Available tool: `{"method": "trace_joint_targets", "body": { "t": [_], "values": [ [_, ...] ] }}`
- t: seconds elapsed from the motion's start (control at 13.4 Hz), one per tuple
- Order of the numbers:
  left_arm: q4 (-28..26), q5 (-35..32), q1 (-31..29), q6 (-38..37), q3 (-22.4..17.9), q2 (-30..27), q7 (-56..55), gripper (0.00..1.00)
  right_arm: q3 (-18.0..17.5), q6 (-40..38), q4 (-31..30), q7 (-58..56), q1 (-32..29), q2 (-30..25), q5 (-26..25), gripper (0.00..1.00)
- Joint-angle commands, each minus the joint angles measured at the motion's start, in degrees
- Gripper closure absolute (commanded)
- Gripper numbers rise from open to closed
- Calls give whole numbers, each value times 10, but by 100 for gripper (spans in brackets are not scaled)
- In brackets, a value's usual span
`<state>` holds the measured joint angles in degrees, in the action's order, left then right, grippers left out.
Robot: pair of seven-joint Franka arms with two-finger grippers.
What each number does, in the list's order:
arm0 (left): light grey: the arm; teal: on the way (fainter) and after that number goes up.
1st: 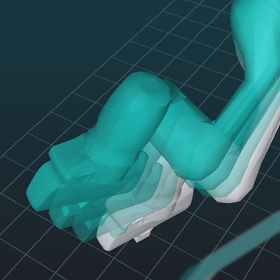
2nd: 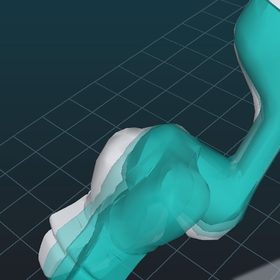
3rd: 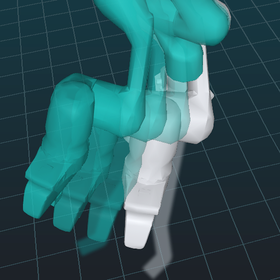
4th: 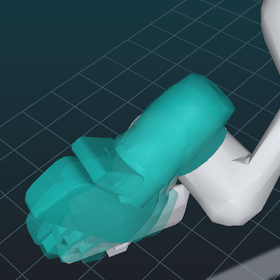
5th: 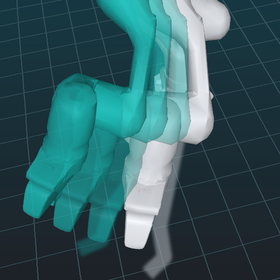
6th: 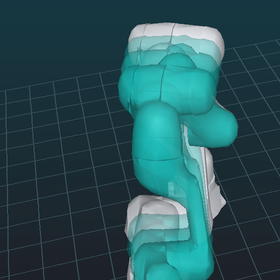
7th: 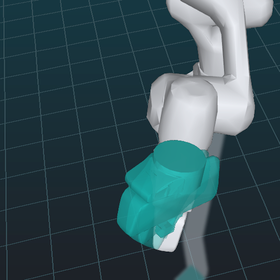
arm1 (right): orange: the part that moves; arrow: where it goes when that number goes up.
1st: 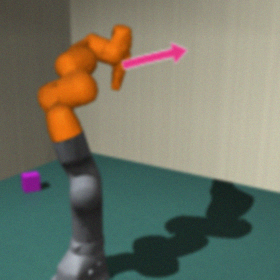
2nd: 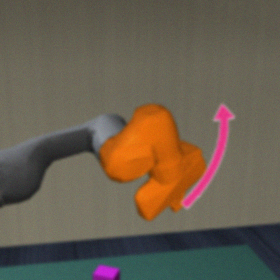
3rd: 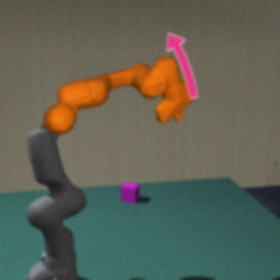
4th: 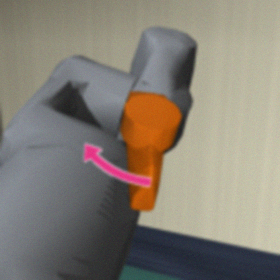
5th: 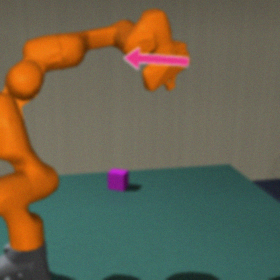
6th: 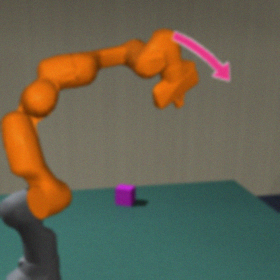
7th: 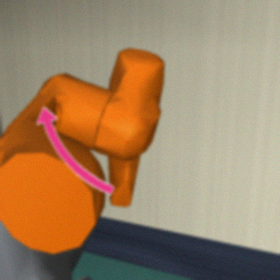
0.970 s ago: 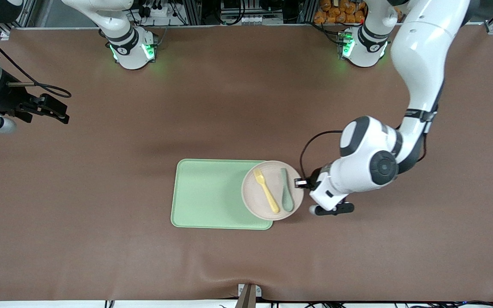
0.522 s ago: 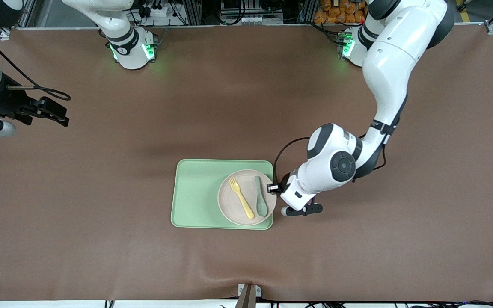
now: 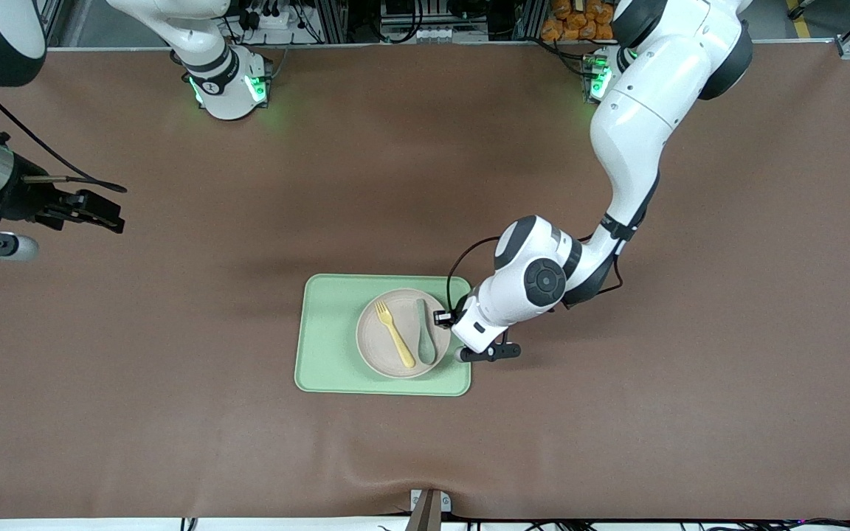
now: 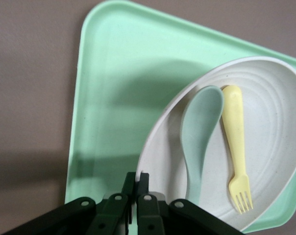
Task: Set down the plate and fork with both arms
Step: 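Carry the plate with the left gripper onto the green tray, then release the plate with the left gripper while the right gripper approaches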
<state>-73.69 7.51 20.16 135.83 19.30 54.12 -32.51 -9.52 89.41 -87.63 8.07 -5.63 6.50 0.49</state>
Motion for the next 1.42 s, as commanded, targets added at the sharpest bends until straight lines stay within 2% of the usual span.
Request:
{"method": "trace_joint_targets", "body": {
  "t": [0.0,0.3,0.52,0.6,0.67,1.04,1.34],
  "values": [
    [19,10,18,8,-15,13,-5,100,-7,2,10,-5,-6,27,8,0],
    [19,10,40,41,-21,27,-5,100,-9,21,11,-4,8,61,8,0],
    [19,10,57,47,-44,29,-4,100,-9,39,11,-5,23,76,7,0],
    [18,11,55,47,-44,27,-5,58,-9,44,11,-5,26,82,8,0],
    [16,10,55,47,-44,24,-5,1,-10,59,11,-3,35,86,9,0],
    [7,4,41,34,-45,-32,-30,0,-9,145,16,-10,90,133,-1,0],
    [4,-2,-9,-59,-46,-98,-28,0,-11,219,69,-20,152,218,4,0]
  ]
}}
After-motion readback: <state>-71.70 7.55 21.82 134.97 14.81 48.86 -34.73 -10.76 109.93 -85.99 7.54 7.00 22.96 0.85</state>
